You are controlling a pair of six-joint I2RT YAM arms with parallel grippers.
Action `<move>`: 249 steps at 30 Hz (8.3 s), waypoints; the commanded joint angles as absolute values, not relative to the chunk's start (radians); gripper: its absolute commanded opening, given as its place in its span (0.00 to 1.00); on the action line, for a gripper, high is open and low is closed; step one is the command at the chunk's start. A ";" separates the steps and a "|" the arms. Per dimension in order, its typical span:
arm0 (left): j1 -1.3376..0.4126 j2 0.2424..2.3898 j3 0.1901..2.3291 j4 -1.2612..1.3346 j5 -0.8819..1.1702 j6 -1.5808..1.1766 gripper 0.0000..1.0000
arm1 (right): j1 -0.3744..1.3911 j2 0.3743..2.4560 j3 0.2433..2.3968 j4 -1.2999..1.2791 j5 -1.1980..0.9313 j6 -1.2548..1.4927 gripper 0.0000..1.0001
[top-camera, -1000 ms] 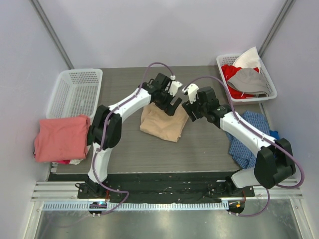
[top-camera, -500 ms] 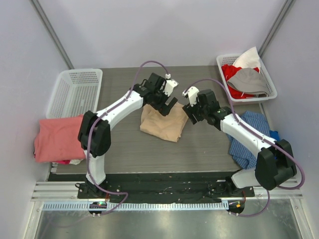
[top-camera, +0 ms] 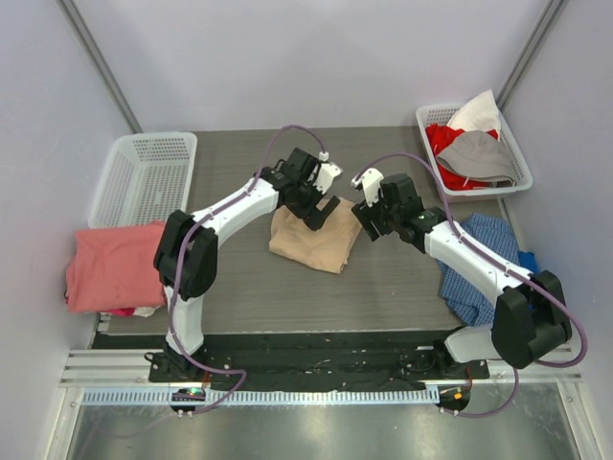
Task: Fold and stack the t-shirts
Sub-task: Smooth out wrinkles on the folded tshirt, then put the neatly folded tshirt into the corner of the board with the left arm
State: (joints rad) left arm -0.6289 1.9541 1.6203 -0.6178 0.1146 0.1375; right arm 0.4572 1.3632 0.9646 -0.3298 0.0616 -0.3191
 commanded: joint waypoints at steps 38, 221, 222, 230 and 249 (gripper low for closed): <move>-0.595 2.158 1.769 -0.351 -0.037 0.238 1.00 | 0.459 1.341 0.914 -0.278 0.046 -0.311 0.71; -0.091 1.342 1.554 -1.278 0.094 0.494 0.00 | 0.600 1.595 0.942 -0.110 0.400 -0.555 0.69; -0.071 1.326 1.558 -1.290 0.095 0.502 0.00 | 0.600 1.600 0.940 -0.110 0.402 -0.555 0.69; 0.181 1.197 1.464 -1.319 0.110 0.659 0.00 | 0.600 1.611 0.934 -0.110 0.396 -0.557 0.69; 0.877 1.161 1.417 -1.474 0.466 1.094 0.00 | 0.600 1.660 0.928 -0.109 0.402 -0.564 0.69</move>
